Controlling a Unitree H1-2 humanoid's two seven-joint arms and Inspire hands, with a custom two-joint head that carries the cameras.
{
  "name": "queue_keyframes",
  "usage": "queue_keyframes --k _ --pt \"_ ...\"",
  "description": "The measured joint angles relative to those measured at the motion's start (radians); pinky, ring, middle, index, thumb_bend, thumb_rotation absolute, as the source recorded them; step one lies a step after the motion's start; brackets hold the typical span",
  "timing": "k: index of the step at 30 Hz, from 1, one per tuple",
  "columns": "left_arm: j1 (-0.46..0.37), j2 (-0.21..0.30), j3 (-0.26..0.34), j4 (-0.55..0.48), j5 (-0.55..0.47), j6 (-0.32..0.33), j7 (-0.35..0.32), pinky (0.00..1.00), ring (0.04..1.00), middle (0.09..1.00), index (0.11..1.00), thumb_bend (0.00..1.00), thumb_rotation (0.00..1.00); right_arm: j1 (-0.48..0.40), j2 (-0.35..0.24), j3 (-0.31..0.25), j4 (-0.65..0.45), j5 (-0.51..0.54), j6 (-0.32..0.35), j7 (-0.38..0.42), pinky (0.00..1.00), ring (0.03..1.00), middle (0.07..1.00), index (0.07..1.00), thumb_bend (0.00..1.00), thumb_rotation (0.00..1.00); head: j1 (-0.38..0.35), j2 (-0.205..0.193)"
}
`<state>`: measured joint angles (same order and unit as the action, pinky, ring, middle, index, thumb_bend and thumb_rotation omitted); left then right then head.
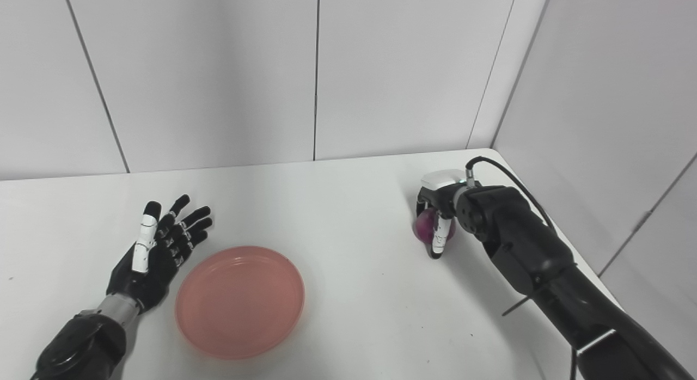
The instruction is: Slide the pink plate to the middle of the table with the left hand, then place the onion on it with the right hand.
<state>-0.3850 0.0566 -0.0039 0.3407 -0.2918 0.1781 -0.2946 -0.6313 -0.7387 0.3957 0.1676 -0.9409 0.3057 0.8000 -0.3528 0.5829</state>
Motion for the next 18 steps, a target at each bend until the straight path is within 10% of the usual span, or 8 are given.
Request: queue_keyframes --k 18 --pt "-0.001 0.000 0.000 0.003 0.000 0.000 0.000 0.97 0.908 0.877 0.988 0.82 0.93 -0.008 -0.002 0.000 0.020 0.017 -0.003 0.002 0.35 0.466 0.581 0.625 0.87 0.17 0.002 0.002"
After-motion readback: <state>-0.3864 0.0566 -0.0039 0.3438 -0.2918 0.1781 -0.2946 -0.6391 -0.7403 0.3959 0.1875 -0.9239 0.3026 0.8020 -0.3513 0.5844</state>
